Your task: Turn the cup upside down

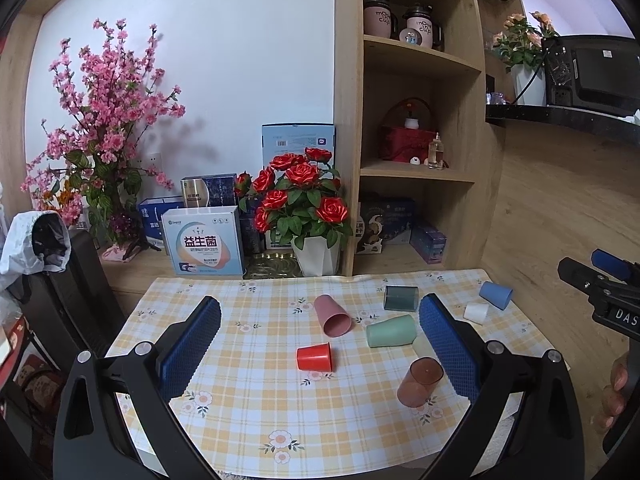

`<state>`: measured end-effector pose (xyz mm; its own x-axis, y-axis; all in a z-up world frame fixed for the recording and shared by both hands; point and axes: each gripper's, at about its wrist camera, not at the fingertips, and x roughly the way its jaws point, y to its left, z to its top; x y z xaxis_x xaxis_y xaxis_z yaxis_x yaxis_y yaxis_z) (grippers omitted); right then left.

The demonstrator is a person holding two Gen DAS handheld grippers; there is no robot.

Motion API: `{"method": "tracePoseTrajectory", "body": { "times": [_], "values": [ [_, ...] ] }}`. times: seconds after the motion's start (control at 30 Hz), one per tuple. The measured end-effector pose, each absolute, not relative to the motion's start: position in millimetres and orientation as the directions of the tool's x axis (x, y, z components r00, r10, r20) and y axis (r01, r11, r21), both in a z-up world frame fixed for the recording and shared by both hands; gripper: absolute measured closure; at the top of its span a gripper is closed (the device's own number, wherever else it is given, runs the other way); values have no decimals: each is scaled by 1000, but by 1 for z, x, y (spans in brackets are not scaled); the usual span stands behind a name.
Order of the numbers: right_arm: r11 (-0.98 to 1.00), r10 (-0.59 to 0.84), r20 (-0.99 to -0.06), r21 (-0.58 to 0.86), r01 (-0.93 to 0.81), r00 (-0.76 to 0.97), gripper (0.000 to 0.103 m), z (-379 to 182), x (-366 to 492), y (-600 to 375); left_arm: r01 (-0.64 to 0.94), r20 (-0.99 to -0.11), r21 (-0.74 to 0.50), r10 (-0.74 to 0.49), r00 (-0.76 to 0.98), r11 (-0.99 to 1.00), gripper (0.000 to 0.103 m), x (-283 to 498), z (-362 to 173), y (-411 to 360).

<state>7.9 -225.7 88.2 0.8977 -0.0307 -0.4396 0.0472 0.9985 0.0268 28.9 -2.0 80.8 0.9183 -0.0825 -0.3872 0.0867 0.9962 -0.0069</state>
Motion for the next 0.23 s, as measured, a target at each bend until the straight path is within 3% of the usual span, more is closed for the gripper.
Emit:
{"method": "tracePoseTrajectory", "body": {
  "times": [0.23],
  "values": [
    [999,-30,-439,24,46,898,15,90,8,-225,75,-366,11,-66,928,997,6,25,84,-4]
  ]
}}
